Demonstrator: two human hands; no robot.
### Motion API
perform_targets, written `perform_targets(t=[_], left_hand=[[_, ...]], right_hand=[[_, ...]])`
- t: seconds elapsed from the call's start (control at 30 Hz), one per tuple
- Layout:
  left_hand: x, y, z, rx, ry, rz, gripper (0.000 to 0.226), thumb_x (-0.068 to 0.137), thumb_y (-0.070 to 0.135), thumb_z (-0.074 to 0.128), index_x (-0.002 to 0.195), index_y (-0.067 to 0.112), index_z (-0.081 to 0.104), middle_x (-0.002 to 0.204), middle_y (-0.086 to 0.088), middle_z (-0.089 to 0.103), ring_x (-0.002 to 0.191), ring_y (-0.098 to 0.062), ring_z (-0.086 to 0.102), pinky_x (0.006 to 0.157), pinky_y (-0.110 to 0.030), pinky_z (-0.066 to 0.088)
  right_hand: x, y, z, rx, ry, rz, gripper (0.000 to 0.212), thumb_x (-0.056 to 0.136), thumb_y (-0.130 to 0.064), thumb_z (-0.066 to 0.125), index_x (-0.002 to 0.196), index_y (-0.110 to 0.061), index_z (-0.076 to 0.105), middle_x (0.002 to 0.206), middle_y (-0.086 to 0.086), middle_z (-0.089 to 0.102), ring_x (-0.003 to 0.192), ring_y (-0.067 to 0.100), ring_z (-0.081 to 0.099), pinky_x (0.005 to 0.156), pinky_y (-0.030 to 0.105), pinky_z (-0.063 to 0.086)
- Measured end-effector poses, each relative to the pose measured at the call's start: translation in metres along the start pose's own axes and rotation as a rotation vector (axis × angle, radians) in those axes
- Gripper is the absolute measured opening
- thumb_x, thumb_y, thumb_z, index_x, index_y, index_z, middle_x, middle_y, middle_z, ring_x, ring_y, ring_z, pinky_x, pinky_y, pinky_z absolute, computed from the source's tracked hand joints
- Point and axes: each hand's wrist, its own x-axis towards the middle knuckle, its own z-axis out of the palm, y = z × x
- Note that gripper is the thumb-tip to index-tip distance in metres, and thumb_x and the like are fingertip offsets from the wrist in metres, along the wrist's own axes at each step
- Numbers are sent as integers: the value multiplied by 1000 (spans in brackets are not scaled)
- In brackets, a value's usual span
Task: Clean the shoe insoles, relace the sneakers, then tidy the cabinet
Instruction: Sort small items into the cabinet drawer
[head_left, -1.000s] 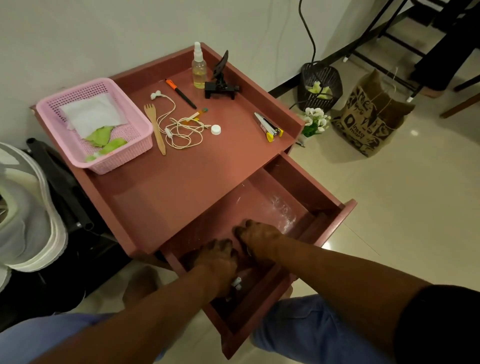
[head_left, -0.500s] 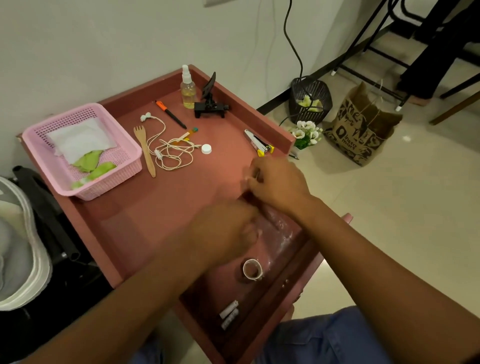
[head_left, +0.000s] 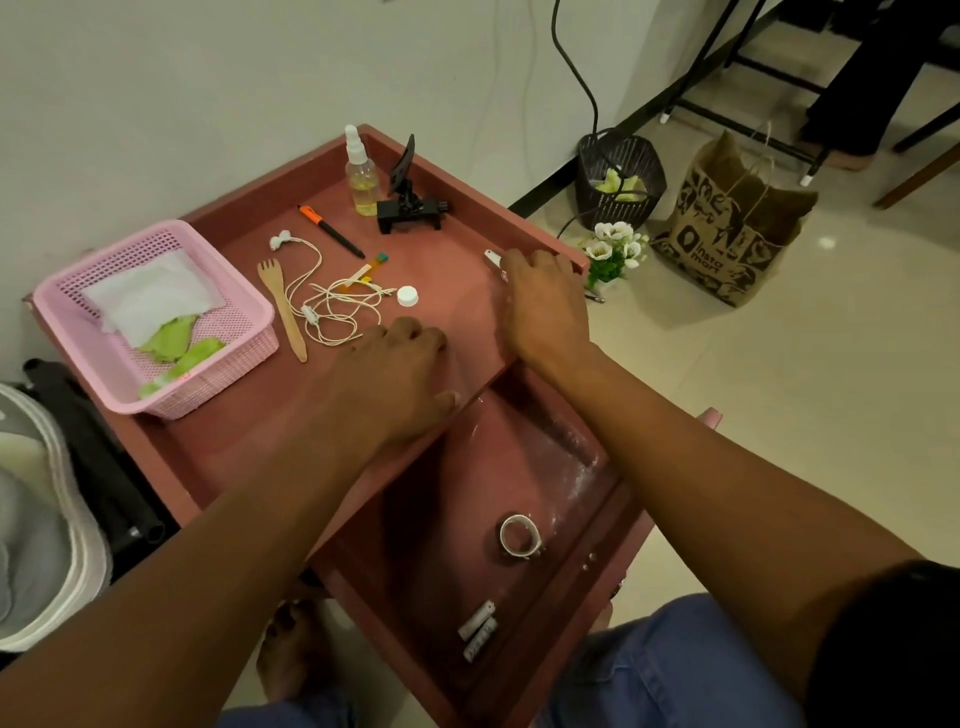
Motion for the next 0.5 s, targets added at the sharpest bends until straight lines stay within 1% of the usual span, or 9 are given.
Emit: perform_targets(t=[0.03, 0.1, 0.17, 0.23, 0.3, 0.37, 0.43, 0.47, 0.5], left_hand=[[1, 0, 0, -2, -1, -2, 68, 82, 60, 67, 140, 30, 50, 144, -2, 48, 127, -32, 49, 100, -47, 49], [2, 0, 0, 1, -12, -3, 67, 82, 60, 67, 139, 30, 49, 144, -2, 48, 127, -32, 49, 100, -46, 49], [5, -2, 1, -8, -19, 0, 67, 81, 60, 68, 139, 29, 50, 143, -3, 49, 126, -32, 50, 100, -48, 50], [8, -4, 2, -38, -5, -5, 69, 82, 58, 69, 140, 27, 49, 142, -6, 52, 125, -34, 52, 99, -50, 51], [10, -5, 4, -104, 40, -32, 76, 84, 53, 71, 148, 24, 42, 147, -9, 48, 128, -37, 52, 101, -50, 50], [10, -2, 4, -158, 119, -28, 82, 87, 46, 72, 154, 19, 33, 155, -11, 40, 134, -38, 47, 106, -50, 46], [9, 1, 4, -191, 193, 5, 79, 90, 38, 69, 156, 18, 31, 158, -9, 37, 139, -36, 42, 110, -50, 43], [8, 2, 3, -200, 227, 29, 73, 91, 33, 66, 155, 18, 34, 157, -8, 40, 139, -35, 43, 110, -50, 43], [6, 2, 1, -201, 255, 61, 64, 93, 30, 62, 152, 18, 41, 153, -8, 46, 135, -35, 46, 107, -50, 45]], right_hand=[[1, 2, 0, -2, -6, 14, 36, 87, -6, 60, 122, -14, 62, 110, 16, 65, 103, 37, 57, 93, 49, 47], [2, 6, 0, 14, -10, 38, 30, 88, -5, 59, 116, -13, 63, 108, 16, 65, 102, 38, 57, 90, 46, 46], [2, 9, 2, 99, -18, 80, 22, 85, -9, 60, 106, -13, 64, 103, 14, 64, 100, 37, 56, 79, 40, 43], [2, 11, 2, 253, -49, 144, 19, 76, -14, 63, 95, -17, 62, 97, 9, 61, 95, 32, 54, 67, 33, 36], [-1, 7, -4, 385, -87, 184, 20, 70, -22, 68, 88, -23, 59, 92, 3, 61, 90, 26, 56, 59, 29, 33], [-7, 1, -16, 522, -117, 204, 20, 73, -32, 74, 84, -22, 61, 87, -2, 65, 85, 21, 61, 61, 30, 41], [-17, -4, -29, 700, -204, 201, 30, 70, -44, 76, 81, -18, 67, 81, -2, 70, 77, 15, 65, 63, 31, 51], [-21, -6, -34, 799, -270, 181, 30, 69, -42, 77, 81, -16, 71, 79, 3, 72, 72, 14, 65, 65, 33, 54], [-26, -6, -37, 889, -336, 158, 21, 71, -32, 78, 82, -15, 73, 79, 12, 72, 68, 16, 64, 67, 35, 56]])
